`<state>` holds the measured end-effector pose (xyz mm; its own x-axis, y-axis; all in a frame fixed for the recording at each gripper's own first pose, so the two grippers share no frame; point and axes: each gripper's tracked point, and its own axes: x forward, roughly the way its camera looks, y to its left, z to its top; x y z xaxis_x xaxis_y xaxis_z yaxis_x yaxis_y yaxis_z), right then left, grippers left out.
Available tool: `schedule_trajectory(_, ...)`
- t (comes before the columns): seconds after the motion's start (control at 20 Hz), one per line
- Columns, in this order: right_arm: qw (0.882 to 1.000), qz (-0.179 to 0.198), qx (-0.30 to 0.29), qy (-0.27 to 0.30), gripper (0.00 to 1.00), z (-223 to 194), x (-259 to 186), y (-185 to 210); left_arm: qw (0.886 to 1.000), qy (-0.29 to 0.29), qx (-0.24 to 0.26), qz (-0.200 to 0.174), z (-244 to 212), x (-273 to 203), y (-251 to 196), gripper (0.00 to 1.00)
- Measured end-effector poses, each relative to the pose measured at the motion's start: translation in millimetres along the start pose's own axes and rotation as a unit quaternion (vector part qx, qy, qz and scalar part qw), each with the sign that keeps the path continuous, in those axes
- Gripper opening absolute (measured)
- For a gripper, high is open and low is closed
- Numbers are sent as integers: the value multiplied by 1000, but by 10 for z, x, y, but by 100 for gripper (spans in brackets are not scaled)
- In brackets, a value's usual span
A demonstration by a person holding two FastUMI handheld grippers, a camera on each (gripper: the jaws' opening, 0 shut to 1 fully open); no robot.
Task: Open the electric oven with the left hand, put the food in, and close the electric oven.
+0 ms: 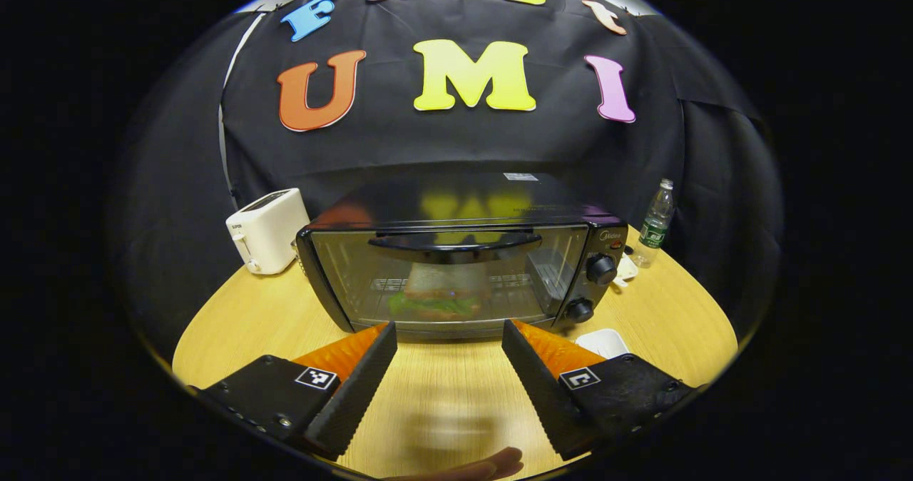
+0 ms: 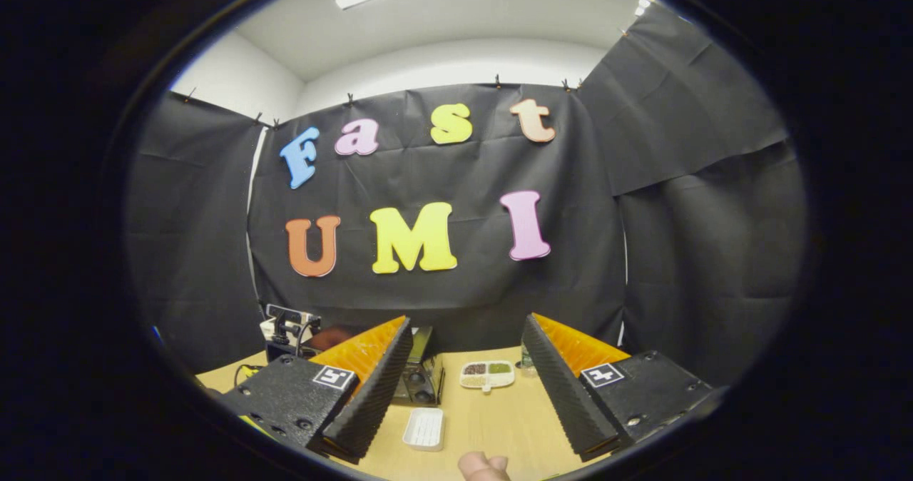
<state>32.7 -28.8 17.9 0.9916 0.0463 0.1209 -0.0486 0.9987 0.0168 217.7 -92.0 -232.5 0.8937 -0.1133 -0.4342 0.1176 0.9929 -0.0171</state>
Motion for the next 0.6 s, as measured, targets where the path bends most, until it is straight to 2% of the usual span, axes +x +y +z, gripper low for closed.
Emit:
schedule_trajectory(0.3,1000,-3,-1,2,100,-10,-64,2,999,-39,7,-6,242,-345,-25,97)
schedule_trajectory(0.6,1000,2,-3,1,100,-28,-142,42,994,-108,11,-11,692,-1002,-17,97)
